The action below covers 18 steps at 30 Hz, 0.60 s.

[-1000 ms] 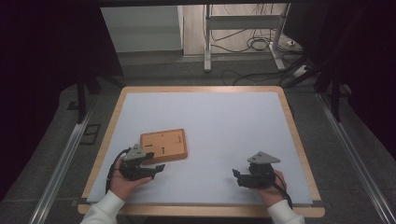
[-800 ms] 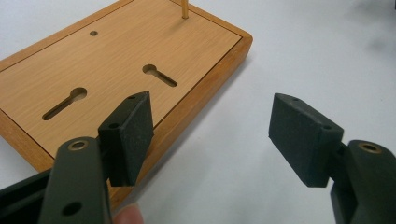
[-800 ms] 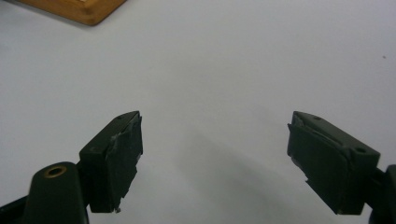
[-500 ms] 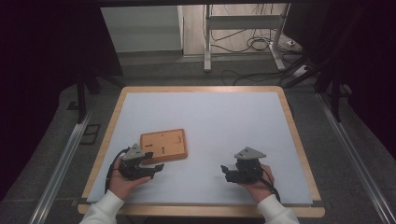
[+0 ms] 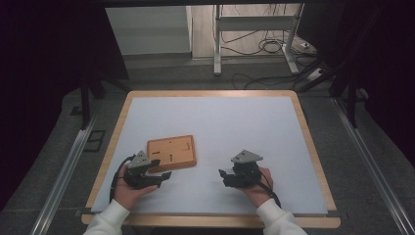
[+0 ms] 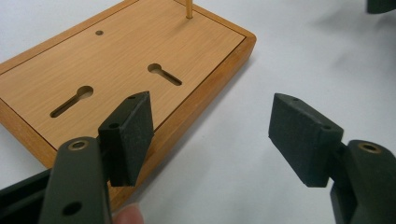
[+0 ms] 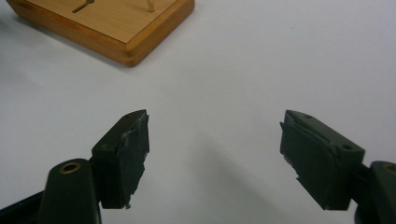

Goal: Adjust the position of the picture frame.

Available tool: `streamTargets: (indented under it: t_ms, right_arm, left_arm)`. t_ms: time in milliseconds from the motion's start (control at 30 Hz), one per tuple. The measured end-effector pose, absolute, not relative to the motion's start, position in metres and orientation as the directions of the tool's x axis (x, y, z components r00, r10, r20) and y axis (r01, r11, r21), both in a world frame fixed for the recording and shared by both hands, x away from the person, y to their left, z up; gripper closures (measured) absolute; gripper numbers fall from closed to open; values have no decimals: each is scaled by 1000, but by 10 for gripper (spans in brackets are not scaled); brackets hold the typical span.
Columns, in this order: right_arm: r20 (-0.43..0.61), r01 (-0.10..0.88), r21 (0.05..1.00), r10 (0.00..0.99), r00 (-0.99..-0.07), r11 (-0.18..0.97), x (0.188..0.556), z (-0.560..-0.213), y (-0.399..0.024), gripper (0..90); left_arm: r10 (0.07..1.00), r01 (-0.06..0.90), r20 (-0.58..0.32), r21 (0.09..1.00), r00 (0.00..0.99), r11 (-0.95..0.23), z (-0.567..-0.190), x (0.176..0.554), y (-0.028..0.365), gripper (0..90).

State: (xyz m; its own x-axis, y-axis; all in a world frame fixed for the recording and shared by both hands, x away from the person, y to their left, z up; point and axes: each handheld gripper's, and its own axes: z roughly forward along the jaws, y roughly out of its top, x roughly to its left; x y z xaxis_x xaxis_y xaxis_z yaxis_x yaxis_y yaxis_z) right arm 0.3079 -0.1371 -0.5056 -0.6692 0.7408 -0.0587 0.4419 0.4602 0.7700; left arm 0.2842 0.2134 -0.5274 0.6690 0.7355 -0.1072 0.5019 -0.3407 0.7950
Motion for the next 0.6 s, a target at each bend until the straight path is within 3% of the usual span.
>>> streamTargets:
  t_ms: [600]
  right_arm:
    - [-57,409,768,688,-723,493,339,-508,-62,363]
  left_arm:
    - [731,501,-111,796,673,-341,-527,284,215,301]
